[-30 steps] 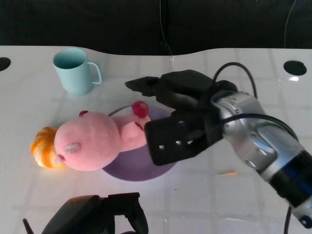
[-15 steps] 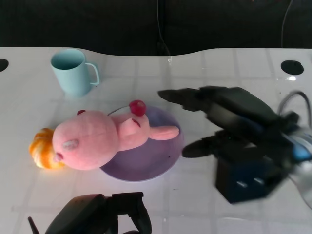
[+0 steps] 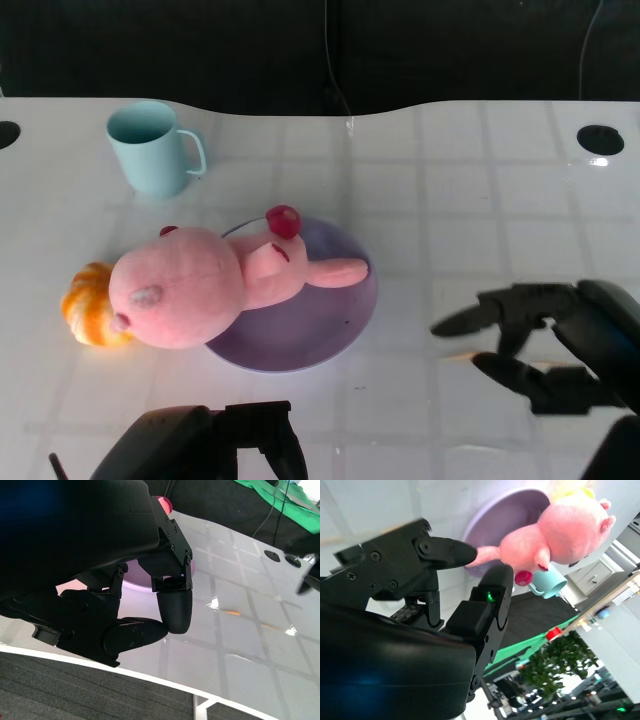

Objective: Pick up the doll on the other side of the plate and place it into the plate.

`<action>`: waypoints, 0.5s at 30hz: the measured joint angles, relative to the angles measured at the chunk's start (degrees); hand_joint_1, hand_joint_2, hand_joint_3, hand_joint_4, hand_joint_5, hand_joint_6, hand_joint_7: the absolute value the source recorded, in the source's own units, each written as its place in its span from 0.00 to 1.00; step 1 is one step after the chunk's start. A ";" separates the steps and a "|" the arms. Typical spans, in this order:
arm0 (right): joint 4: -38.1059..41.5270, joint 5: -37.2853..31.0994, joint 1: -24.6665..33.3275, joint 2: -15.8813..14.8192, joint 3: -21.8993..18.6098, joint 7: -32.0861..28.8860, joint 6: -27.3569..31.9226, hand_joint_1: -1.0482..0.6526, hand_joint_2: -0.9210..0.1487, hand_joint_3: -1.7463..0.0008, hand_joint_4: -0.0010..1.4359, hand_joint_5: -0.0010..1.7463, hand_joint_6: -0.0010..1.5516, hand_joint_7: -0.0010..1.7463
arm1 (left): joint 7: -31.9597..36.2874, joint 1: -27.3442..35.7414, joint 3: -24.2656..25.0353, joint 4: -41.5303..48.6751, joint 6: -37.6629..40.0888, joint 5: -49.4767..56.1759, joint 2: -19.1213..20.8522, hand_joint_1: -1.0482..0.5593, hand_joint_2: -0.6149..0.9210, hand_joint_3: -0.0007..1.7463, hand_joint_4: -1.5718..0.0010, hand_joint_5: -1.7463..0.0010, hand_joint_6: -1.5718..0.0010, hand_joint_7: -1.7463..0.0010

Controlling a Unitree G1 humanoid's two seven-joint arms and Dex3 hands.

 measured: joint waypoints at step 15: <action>-10.19 -4.76 8.45 -1.79 -1.17 3.25 7.28 0.67 0.64 0.20 0.66 0.97 0.59 0.72 | 0.00 0.04 3.98 2.26 -3.97 -3.52 2.45 0.49 0.94 0.29 0.58 0.10 0.56 0.30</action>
